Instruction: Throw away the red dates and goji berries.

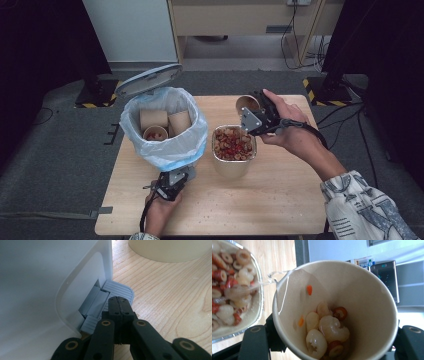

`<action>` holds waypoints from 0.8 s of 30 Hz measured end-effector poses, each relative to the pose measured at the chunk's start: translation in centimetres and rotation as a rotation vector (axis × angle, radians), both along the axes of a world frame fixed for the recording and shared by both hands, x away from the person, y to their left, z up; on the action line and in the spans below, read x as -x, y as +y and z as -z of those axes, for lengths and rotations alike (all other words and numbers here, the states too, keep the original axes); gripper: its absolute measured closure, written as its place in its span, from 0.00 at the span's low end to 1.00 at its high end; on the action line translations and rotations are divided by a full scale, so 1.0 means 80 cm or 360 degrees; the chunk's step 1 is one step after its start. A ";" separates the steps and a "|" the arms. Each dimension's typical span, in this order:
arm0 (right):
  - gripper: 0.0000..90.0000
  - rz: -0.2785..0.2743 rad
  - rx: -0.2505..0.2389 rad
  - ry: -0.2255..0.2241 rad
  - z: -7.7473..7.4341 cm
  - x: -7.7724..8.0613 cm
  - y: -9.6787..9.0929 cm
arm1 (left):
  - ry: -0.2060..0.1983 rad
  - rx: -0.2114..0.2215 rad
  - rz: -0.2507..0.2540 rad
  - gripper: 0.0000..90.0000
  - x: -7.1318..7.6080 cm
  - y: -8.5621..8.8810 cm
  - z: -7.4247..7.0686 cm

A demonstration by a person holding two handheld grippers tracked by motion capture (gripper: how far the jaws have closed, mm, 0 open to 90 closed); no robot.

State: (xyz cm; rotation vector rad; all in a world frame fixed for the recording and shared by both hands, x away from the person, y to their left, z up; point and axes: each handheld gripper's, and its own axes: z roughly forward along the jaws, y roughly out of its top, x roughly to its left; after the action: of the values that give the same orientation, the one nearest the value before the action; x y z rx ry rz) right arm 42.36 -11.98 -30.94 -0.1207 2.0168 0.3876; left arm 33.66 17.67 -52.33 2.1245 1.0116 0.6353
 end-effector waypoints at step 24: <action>0.33 -0.0008 0.0060 -0.0023 0.005 -0.001 0.004 | 0.0001 0.0000 0.0000 1.00 0.000 0.000 0.000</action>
State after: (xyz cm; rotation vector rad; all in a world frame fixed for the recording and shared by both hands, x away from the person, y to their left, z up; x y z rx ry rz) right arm 42.44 -11.70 -31.32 -0.1512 2.0103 0.3509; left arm 33.65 17.67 -52.32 2.1250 1.0122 0.6350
